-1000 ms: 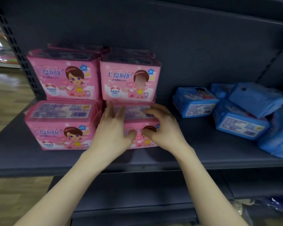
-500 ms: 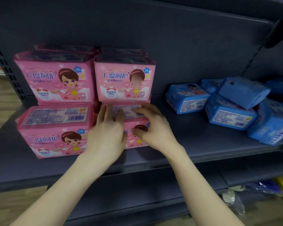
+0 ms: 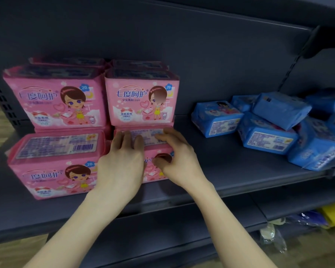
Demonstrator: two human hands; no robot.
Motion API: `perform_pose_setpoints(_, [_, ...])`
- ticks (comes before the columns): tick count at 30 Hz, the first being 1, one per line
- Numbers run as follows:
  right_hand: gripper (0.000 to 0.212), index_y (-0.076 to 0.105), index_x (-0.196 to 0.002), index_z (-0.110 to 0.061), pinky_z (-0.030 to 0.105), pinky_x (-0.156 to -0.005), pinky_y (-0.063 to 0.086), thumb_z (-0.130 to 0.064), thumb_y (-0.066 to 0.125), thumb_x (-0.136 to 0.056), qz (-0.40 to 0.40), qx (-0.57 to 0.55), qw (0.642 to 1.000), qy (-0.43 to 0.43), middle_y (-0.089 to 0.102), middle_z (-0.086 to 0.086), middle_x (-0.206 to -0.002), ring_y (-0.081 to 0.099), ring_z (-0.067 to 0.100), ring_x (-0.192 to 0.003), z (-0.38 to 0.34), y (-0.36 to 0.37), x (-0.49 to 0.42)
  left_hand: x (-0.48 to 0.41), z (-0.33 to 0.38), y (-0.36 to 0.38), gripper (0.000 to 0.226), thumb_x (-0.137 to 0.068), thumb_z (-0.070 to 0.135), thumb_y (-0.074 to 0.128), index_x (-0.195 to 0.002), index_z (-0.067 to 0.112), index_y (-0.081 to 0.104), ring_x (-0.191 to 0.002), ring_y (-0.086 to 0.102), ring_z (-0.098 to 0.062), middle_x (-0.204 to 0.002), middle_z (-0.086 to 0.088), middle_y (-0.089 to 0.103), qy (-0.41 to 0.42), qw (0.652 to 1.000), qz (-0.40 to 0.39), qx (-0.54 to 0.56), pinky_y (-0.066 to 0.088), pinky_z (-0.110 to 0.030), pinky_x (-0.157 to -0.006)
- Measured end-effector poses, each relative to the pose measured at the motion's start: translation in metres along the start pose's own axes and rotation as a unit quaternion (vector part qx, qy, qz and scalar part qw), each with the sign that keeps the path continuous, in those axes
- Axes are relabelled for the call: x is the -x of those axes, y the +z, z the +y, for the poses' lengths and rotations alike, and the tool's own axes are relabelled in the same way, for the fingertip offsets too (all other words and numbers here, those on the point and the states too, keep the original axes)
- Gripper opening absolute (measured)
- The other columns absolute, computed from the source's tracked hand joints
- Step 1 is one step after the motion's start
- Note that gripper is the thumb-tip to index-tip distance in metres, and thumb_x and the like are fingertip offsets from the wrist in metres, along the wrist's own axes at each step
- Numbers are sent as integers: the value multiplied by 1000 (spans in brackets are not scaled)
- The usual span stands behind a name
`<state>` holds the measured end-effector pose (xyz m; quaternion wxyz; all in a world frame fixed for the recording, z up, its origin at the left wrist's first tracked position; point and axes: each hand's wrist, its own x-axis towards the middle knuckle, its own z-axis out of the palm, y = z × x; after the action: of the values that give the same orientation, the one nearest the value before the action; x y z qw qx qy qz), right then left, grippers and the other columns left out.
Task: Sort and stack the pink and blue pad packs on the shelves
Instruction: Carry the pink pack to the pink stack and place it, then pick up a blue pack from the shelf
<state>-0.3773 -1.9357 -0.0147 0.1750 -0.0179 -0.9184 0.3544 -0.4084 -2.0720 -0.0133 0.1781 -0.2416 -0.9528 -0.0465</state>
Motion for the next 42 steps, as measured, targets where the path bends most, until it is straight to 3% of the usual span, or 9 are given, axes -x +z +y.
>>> perform_pose_setpoints(11, [54,55,-127,-16,27,-105,34,-11,70,-75,5,-1,1000,-4,40,0,-142,37,18,-132,2,3,-1,0,2,8,58,-43,2,90,-94,-7,64,-97,62,-48,-96,-30,64,9,999,26,-28,47,-44,-36])
perform_pose_setpoints(16, [54,56,-127,-16,30,-107,33,-10,69,-76,11,-9,1000,-4,39,3,-143,35,19,-133,0,4,2,-3,0,4,59,-41,1,89,-93,-9,63,-90,63,-48,-89,-30,62,18,999,-3,-36,46,-43,-35])
perform_pose_setpoints(18, [54,55,-128,-15,29,-108,31,-9,68,-76,4,-5,1000,-8,39,5,-143,35,21,-133,-2,1,1,-6,3,-7,55,-49,11,88,-95,-6,62,-90,62,-44,-89,-26,62,32,998,-36,-50,49,-45,-43])
perform_pose_setpoints(19, [54,54,-129,-15,26,-108,29,-9,68,-76,-7,0,1000,-9,39,6,-143,34,20,-133,-3,-1,2,-7,6,-15,52,-61,22,83,-102,-1,60,-96,60,-40,-96,-20,61,32,996,-57,-66,52,-46,-55])
perform_pose_setpoints(21, [53,55,-128,-14,18,-103,26,-9,67,-77,-22,-1,1000,-12,41,5,-142,36,19,-132,-3,-10,3,-11,9,-23,44,-83,43,58,-117,14,52,-109,55,-27,-113,-6,57,14,994,-45,-99,50,-37,-75])
perform_pose_setpoints(24, [49,56,-128,-16,11,-94,27,-9,64,-79,-1,-12,1000,-3,46,2,-139,41,14,-127,2,-26,10,-12,23,-41,42,-89,48,45,-123,24,46,-105,59,-23,-116,1,58,35,996,-12,-82,41,-29,-66])
perform_pose_setpoints(28, [51,51,-132,-19,16,-102,25,-14,63,-83,21,16,999,18,43,4,-142,34,13,-134,16,-50,21,-11,53,-48,43,-89,48,44,-127,29,41,-108,58,-23,-121,4,55,77,997,18,0,36,-28,-64])
perform_pose_setpoints(32, [53,48,-133,-17,21,-103,29,-15,63,-83,35,36,998,35,46,4,-138,40,17,-129,31,-78,28,-15,88,-47,44,-90,45,41,-131,30,38,-109,56,-21,-123,7,52,118,991,26,64,38,-29,-67])
perform_pose_setpoints(42, [56,46,-134,-15,37,-105,34,-18,64,-81,62,113,990,52,44,8,-139,38,27,-128,109,-158,27,-50,180,-19,51,-89,48,45,-135,30,34,-118,49,-18,-134,9,44,119,987,-23,107,40,-27,-73])
